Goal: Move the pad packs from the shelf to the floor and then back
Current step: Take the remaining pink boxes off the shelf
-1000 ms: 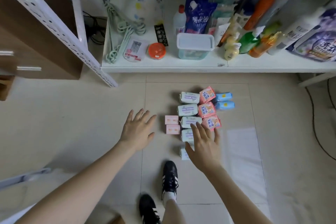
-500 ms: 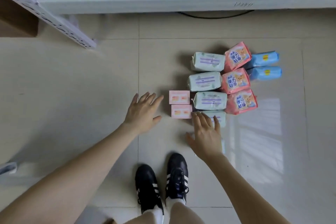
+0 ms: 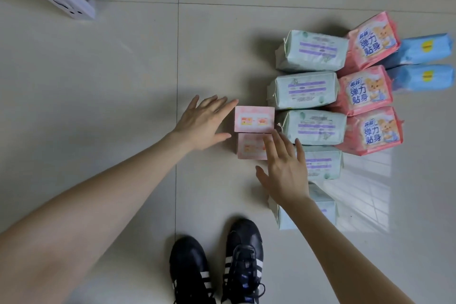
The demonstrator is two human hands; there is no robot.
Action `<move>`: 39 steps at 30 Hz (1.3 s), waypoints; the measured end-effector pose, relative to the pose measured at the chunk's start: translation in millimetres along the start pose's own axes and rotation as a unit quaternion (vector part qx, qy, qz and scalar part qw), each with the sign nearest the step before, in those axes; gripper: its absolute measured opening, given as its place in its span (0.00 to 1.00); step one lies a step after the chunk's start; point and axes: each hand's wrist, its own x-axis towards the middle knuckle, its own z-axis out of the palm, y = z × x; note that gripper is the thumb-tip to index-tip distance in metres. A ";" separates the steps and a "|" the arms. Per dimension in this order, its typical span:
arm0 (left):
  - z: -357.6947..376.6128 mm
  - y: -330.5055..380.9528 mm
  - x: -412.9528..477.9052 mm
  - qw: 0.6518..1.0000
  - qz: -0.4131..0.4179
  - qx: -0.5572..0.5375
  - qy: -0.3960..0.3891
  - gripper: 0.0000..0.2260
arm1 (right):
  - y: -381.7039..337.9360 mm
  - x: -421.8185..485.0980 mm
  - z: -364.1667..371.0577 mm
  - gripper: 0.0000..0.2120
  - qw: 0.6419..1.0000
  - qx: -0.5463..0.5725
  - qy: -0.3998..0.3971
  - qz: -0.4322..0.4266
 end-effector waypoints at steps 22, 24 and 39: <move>-1.6 -2.8 51.6 0.996 0.073 -0.037 0.026 0.35 | -6.0 11.7 27.1 0.33 0.991 -0.016 0.137 -0.001; -1.2 -1.2 56.0 0.996 0.076 -0.040 0.029 0.35 | -7.1 14.1 29.2 0.32 0.989 -0.021 0.145 0.002; -15.2 -3.6 25.4 0.991 0.033 -0.114 0.068 0.29 | -16.4 1.1 11.9 0.26 0.991 0.050 0.117 0.026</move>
